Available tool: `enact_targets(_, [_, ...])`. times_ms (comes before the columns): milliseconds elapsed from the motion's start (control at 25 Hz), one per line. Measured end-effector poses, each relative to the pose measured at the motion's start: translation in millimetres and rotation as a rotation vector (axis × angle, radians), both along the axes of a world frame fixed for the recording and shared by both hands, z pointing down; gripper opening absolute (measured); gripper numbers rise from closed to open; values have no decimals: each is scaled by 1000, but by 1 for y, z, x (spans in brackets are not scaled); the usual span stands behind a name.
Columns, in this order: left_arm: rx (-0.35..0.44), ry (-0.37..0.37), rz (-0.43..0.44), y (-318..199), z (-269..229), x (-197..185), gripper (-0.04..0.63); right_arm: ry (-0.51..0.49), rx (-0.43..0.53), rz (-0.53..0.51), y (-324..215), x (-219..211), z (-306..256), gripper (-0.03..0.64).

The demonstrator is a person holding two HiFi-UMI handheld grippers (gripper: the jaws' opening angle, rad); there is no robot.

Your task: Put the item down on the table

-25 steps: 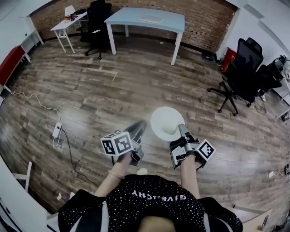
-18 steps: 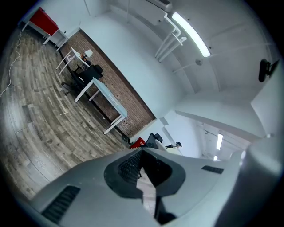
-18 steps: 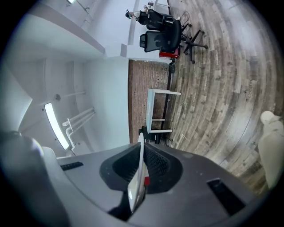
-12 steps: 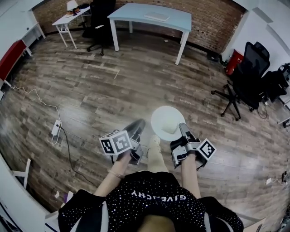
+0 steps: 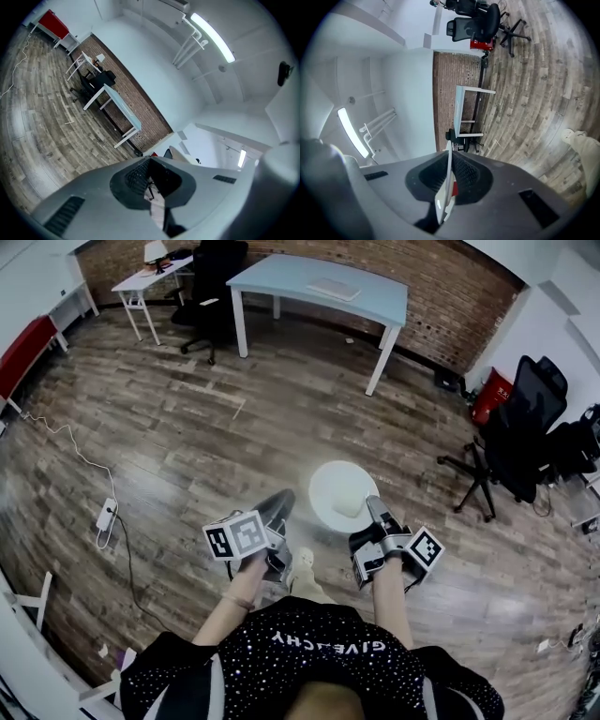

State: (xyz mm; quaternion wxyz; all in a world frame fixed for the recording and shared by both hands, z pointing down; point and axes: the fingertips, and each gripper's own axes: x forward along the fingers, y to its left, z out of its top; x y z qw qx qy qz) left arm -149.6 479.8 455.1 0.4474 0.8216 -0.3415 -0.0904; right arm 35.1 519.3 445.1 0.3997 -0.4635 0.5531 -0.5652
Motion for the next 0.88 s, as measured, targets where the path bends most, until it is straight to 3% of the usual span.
enact_targets(240, [11, 1, -28, -79, -8, 21, 9, -45, 4, -48, -90, 17, -5, 26])
enact_targets(680, [13, -8, -39, -225, -33, 70, 9, -11, 6, -71, -239, 61, -26, 26])
enact_targets(880, [24, -11, -50, -251, -26, 81, 9, -4, 17, -80, -266, 74, -18, 26])
